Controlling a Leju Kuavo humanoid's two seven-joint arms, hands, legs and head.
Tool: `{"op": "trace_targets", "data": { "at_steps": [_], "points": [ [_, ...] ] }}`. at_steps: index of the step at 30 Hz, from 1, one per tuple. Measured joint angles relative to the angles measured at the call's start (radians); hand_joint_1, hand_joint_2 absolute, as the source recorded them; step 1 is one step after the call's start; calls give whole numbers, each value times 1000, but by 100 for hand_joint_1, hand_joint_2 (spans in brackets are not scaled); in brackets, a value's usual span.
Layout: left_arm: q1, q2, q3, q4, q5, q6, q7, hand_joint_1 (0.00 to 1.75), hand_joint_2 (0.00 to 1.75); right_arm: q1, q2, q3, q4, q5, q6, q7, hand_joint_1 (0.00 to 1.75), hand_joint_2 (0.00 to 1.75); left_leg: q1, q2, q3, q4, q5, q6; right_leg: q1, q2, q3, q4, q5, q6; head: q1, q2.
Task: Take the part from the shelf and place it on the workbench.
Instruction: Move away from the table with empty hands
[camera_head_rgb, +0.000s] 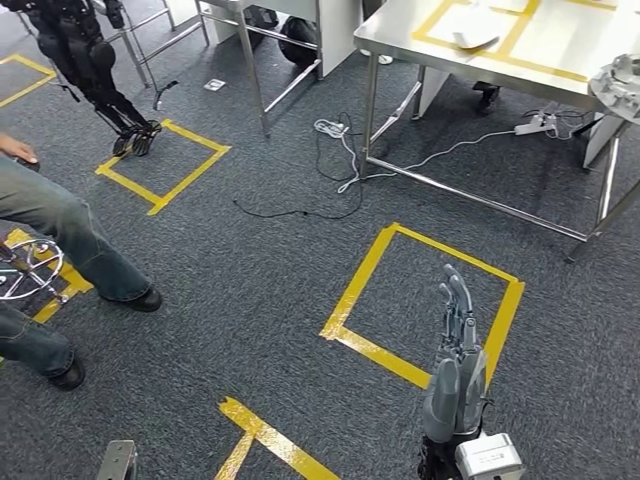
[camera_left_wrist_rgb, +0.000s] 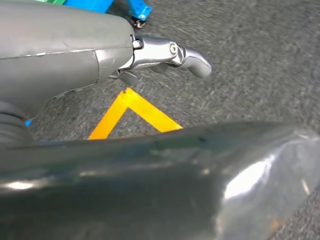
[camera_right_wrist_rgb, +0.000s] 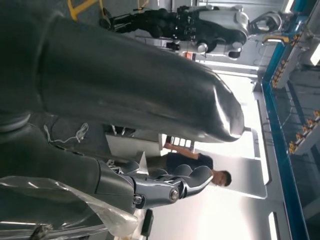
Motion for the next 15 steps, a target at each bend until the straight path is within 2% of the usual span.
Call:
{"op": "trace_targets", "data": {
  "at_steps": [1, 2, 3, 5, 6, 8, 9, 10, 11, 12, 13, 14, 15],
  "points": [
    [-1, 0, 0, 0, -3, 0, 0, 0, 0, 0, 0, 1, 0, 2, -1, -1, 0, 0, -1, 20, 35, -67, 21, 1, 1, -10, 0, 4, -3, 7, -1, 0],
    [-2, -1, 0, 0, -7, 0, 2, 0, 0, 1, 0, 2, 0, 4, -2, -2, 0, 0, -4, 36, 57, -112, 32, 5, 4, -19, -1, 7, -5, 14, -1, 0],
    [-1, -1, 0, 0, -12, 0, 3, 0, 0, 1, 0, 4, 0, 8, -3, -3, 0, 0, -7, 45, 62, -129, 31, 11, 7, -27, -2, 9, -6, 20, -2, 0],
    [4, -2, 0, 0, -19, -1, 8, 0, 0, 1, 0, 9, 0, 15, -7, -8, 0, 0, -12, 30, 55, -131, 33, 29, 6, -40, -2, 9, -7, 33, 0, 0],
    [7, -3, 0, 0, -23, -1, 9, 0, 0, 1, 0, 12, 0, 19, -8, -10, 0, 0, -12, 21, 53, -133, 35, 37, 3, -30, -5, 14, -14, 40, 0, 0],
    [8, -5, 0, 0, -27, -2, 12, 0, 0, 3, 0, 15, 0, 25, -13, -14, 0, 0, -11, 2, 51, -137, 43, 53, -2, 22, -34, 76, -60, 46, 2, 0],
    [7, -6, -1, 0, -29, -2, 13, 0, 0, 6, 0, 16, -1, 28, -16, -15, 0, 0, -12, -8, 48, -138, 45, 58, -2, 51, -64, 141, -96, 46, 3, 0],
    [6, -6, -1, 0, -30, -3, 14, 0, 0, 9, 0, 17, -1, 30, -19, -17, 0, 0, -14, -20, 44, -137, 47, 62, -2, 66, -99, 217, -130, 43, 4, 0],
    [6, -6, -1, 0, -32, -4, 15, 0, 0, 12, 0, 17, 0, 32, -21, -18, 0, 0, -17, -31, 42, -137, 49, 65, 0, 73, -130, 281, -151, 41, 5, 0],
    [7, -6, -1, 0, -35, -5, 17, 0, 0, 14, 0, 17, 0, 34, -24, -18, 0, 0, -20, -44, 40, -137, 50, 67, 1, 75, -148, 315, -154, 38, 5, 0],
    [8, -7, -1, 0, -36, -7, 19, 0, 0, 15, 0, 17, 0, 35, -26, -19, 0, 0, -22, -57, 40, -136, 51, 67, 2, 77, -148, 307, -135, 34, 5, 0],
    [9, -8, -1, 0, -37, -8, 20, 0, 0, 15, 0, 17, 0, 35, -27, -19, 0, 0, -23, -70, 40, -135, 51, 67, 4, 83, -127, 261, -101, 29, 5, 0],
    [9, -8, -1, 0, -37, -8, 21, 0, 0, 15, 0, 17, 0, 36, -27, -19, 0, 0, -24, -84, 40, -133, 52, 67, 4, 100, -95, 190, -61, 23, 5, 0]
  ]
}}
